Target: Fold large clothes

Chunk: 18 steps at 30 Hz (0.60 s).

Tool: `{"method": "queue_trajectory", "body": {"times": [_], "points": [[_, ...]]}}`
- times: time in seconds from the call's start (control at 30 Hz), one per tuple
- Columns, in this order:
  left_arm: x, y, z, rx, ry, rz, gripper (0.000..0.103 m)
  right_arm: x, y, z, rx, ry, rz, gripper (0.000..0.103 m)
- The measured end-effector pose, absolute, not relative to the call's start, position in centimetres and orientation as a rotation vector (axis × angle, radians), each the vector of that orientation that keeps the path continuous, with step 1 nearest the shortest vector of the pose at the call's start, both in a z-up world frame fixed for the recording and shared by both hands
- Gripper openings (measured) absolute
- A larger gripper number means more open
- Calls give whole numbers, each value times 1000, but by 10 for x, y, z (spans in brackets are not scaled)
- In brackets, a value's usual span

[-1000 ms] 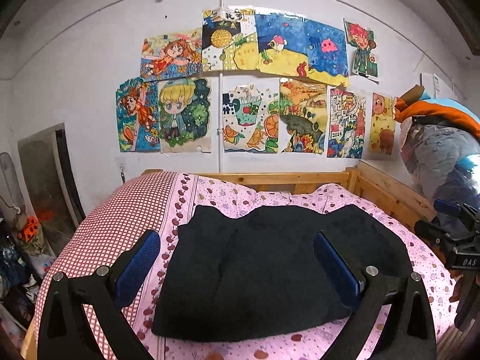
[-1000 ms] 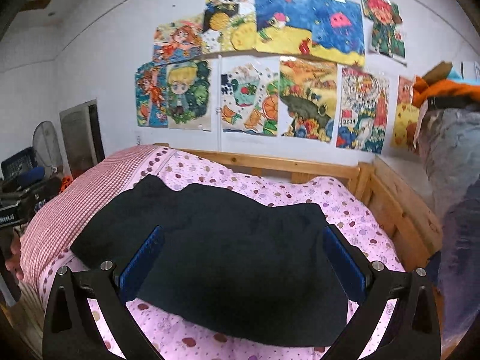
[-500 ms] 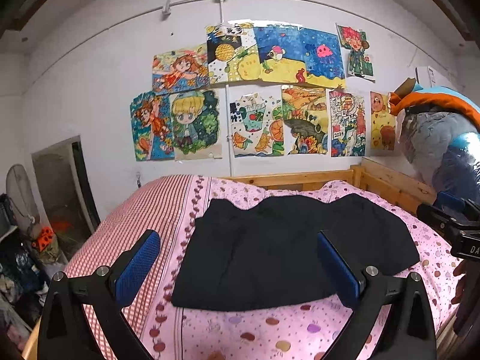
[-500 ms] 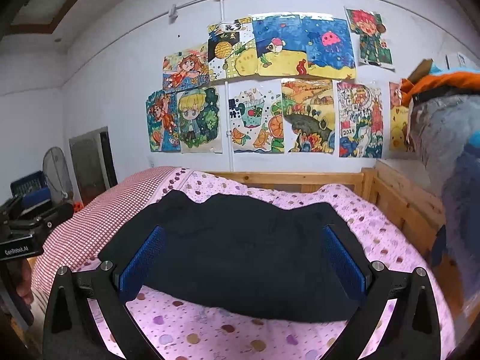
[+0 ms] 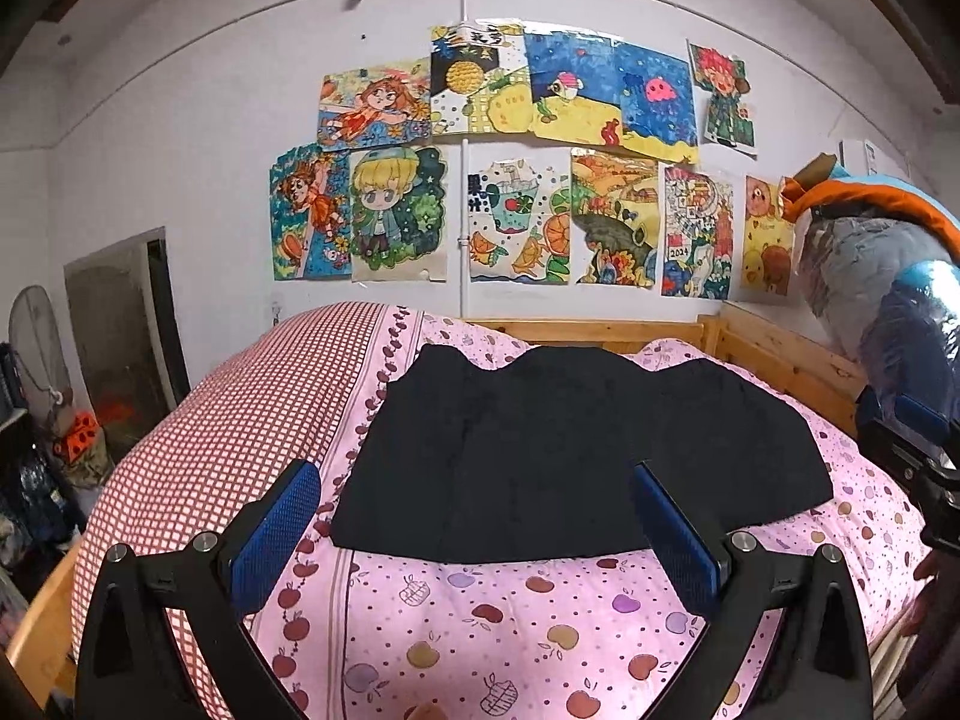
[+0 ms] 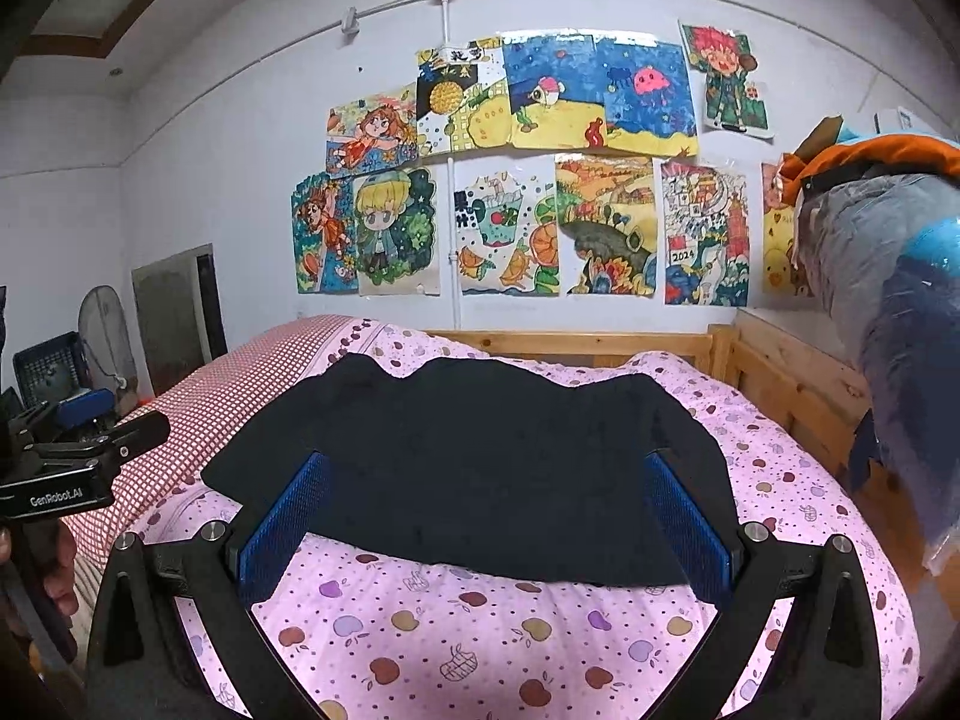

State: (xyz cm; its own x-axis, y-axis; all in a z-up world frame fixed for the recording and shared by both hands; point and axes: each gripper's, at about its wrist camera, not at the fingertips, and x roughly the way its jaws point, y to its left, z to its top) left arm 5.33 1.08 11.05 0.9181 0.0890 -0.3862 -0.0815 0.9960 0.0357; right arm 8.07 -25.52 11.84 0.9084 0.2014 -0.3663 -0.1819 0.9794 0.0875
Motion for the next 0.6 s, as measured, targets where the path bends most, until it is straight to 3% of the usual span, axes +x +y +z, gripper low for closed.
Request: {"method": "queue_trajectory", "body": {"times": [0.6], "points": [[36, 14, 73, -20, 448, 22, 103, 55, -258, 77, 112, 458, 185, 102]]}}
